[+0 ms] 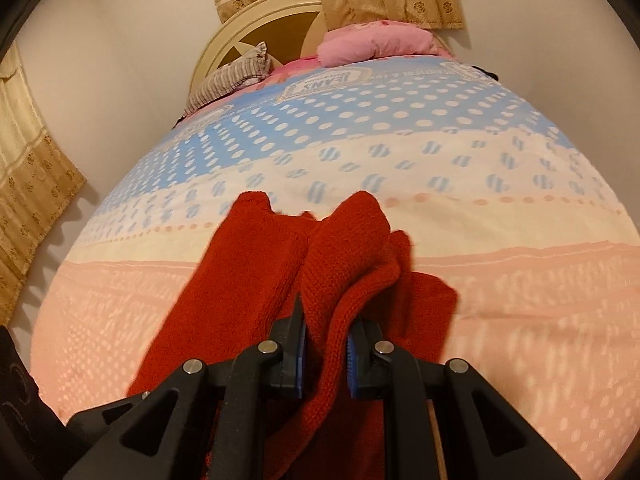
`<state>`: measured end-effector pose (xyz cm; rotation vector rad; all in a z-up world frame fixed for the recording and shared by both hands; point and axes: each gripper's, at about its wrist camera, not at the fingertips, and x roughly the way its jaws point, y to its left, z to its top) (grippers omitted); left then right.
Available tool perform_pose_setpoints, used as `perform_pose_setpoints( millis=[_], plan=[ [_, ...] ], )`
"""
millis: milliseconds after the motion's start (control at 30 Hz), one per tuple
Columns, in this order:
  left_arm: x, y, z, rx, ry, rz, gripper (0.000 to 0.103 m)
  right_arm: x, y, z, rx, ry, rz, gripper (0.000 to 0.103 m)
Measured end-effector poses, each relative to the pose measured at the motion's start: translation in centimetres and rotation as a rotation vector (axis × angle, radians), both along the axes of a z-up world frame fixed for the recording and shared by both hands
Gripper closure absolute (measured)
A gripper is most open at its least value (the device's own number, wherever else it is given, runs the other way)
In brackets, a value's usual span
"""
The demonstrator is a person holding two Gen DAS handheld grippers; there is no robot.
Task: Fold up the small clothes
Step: 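Fold the held side across the sweater with both tools, release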
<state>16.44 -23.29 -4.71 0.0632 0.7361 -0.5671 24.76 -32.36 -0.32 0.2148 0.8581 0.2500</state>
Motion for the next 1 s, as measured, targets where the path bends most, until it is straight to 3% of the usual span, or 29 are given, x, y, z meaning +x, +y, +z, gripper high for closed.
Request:
perform_pose_setpoints(
  millis=[200,300,400,467,567,700,833,967,1000],
  plan=[
    [-0.5,-1.1,-1.2,0.042,0.005,-0.019,0.075,-0.1,-2.2,-2.8,0.019,0.048,-0.041,0.088],
    [-0.1,-0.8,-1.0,0.036,0.014,-0.026,0.074,0.1,-3.2,-4.0,0.082,0.060,-0.059,0.088],
    [-1.2,0.4,-0.3,0.033,0.020,-0.051,0.063,0.3,-3.6,-4.7,0.130,0.070,-0.078,0.088],
    [-2.8,1.5,0.2,0.024,0.026,-0.063,0.044,0.2,-3.9,-4.9,0.158,0.075,-0.092,0.088],
    [-6.0,4.6,1.0,-0.006,-0.004,-0.087,0.032,-0.4,-4.9,-5.0,0.258,0.082,-0.113,0.082],
    [-8.6,9.3,1.3,-0.026,-0.027,-0.075,0.029,-3.9,-8.0,-4.2,0.455,0.055,-0.176,0.082],
    [-9.3,11.7,-0.1,0.019,0.012,-0.031,0.029,-8.5,-8.4,-2.6,0.389,0.029,-0.233,0.082],
    [-9.5,12.2,-1.5,0.076,0.042,0.035,0.029,-12.7,-6.2,-0.4,0.345,-0.011,-0.184,0.081],
    [-9.3,12.0,-1.7,0.086,0.040,0.049,0.029,-13.4,-5.7,0.1,0.338,-0.024,-0.176,0.076]
  ],
)
